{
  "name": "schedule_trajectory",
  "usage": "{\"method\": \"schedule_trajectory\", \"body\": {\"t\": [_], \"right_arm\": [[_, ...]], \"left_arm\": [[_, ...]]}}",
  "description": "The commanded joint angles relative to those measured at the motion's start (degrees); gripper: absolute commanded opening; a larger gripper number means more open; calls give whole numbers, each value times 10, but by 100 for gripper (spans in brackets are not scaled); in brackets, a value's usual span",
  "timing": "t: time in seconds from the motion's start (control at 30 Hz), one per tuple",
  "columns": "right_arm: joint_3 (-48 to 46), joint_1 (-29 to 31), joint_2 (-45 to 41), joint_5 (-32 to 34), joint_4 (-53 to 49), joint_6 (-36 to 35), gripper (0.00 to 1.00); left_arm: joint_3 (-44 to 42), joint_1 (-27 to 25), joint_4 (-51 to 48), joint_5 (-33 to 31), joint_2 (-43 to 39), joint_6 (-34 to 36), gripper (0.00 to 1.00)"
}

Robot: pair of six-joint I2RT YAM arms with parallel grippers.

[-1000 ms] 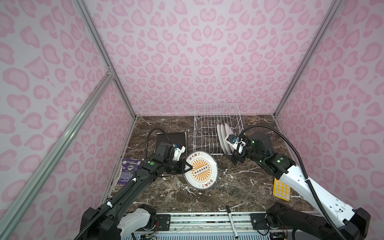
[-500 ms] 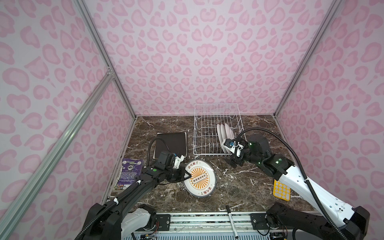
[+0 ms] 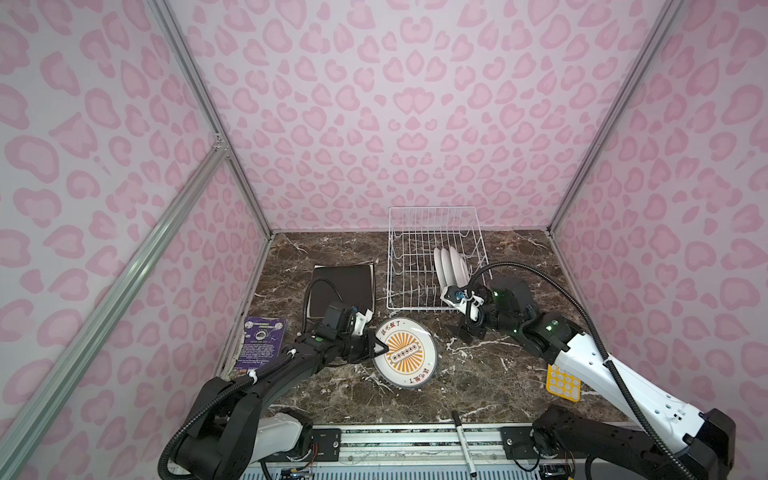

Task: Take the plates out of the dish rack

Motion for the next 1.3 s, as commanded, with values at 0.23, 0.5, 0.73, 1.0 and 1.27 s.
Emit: {"method": "schedule_trajectory", "body": {"t": [0.23, 0.5, 0.73, 1.0, 1.27], "right_arm": [[-5, 3, 4, -2, -40, -13, 99], [-8, 3, 10, 0, -41, -13, 99], [-9, 4, 13, 6, -38, -14, 99], [-6, 6, 9, 14, -35, -13, 99], [-10, 7, 14, 17, -35, -14, 99]], "left_arm": [[7, -8, 62, 15, 47, -15, 12], [14, -16, 63, 5, 69, -19, 23], [25, -25, 68, 1, 97, -23, 26], [36, -33, 58, -7, 117, -20, 32], [56, -43, 31, -15, 126, -10, 45]]}}
